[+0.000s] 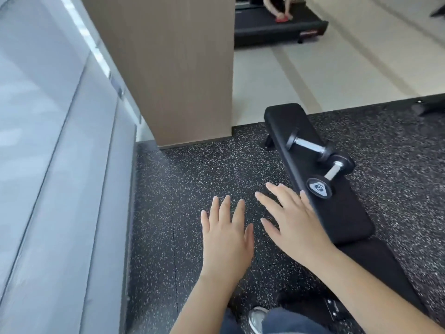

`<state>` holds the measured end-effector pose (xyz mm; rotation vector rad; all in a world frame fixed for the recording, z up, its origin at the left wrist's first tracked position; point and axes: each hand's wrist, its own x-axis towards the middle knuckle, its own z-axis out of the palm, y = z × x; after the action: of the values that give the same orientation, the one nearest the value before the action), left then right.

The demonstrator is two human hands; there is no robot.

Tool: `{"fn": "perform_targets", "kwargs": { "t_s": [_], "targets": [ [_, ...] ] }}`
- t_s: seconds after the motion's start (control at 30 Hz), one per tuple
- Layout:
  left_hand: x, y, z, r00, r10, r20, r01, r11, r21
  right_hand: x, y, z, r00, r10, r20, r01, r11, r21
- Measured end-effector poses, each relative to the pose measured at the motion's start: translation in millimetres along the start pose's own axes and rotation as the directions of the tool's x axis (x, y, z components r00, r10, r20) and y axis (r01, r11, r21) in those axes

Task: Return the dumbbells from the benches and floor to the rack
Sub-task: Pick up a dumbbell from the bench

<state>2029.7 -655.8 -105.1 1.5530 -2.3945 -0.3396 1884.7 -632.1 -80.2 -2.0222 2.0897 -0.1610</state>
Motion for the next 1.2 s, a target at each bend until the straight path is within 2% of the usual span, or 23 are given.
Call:
{"fn": "perform_targets", "kwargs": {
  "t_s": [0.13, 0.3, 0.57, 0.9, 1.2],
  "targets": [
    [34.2, -15.6, 1.7, 0.994, 0.076, 0.082, -0.071, 0.996, -0.054, 19.0, -6.7, -4.4, 0.992, 0.111, -0.064, -0.109, 0.994, 0.021],
    [73.7, 3.6, 12.8, 0.962, 0.237, 0.136, -0.219, 0.967, -0.134, 27.1, 17.5, -17.1, 0.953, 0.269, -0.14, -0.267, 0.963, 0.036],
    [167.1, 67.9, 58.6, 0.88, 0.425, 0.214, -0.4, 0.904, -0.149, 57.6, 112.1, -25.9, 0.886, 0.434, -0.165, -0.43, 0.901, 0.062],
    [267.1, 165.9, 123.7, 0.793, 0.528, 0.303, -0.508, 0.848, -0.151, 83.6, 253.0, -39.2, 0.785, 0.58, -0.216, -0.572, 0.813, 0.105],
    [312.9, 193.8, 175.5, 0.708, 0.559, 0.432, -0.528, 0.825, -0.202, 93.1, 312.4, -21.2, 0.717, 0.661, -0.221, -0.659, 0.746, 0.092]
  ]
}}
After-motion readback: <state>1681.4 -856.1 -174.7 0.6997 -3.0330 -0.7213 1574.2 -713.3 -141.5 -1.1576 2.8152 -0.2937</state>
